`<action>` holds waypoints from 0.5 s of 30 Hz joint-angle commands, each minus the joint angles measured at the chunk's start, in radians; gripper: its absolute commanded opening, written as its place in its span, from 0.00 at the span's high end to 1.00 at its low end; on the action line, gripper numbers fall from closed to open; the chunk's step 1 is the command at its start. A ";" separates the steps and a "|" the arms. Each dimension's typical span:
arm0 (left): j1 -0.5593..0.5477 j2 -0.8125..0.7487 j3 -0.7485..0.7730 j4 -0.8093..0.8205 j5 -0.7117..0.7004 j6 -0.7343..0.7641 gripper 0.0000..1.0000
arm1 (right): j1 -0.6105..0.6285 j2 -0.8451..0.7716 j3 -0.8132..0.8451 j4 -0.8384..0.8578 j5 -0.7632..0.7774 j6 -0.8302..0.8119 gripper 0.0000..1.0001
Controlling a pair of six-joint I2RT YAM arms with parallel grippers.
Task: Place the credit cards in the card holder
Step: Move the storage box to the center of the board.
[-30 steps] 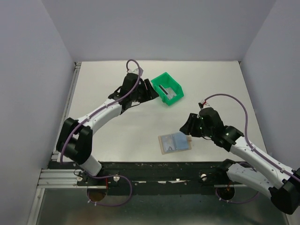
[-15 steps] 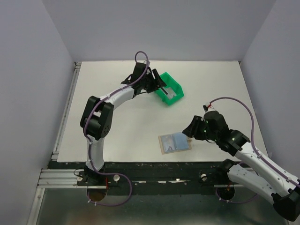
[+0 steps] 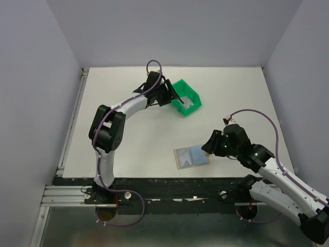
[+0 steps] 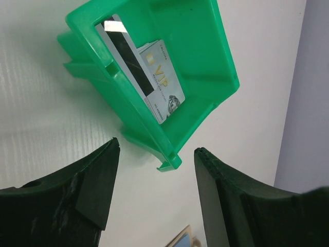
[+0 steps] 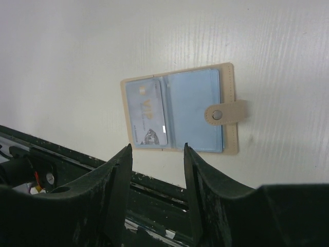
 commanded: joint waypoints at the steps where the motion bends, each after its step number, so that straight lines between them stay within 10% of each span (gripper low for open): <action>1: -0.007 0.032 0.025 -0.019 -0.034 -0.024 0.30 | -0.005 -0.016 -0.015 -0.034 0.029 0.003 0.47; 15: -0.010 0.112 0.099 -0.032 -0.052 0.008 0.40 | -0.003 -0.022 -0.020 -0.056 0.045 -0.001 0.47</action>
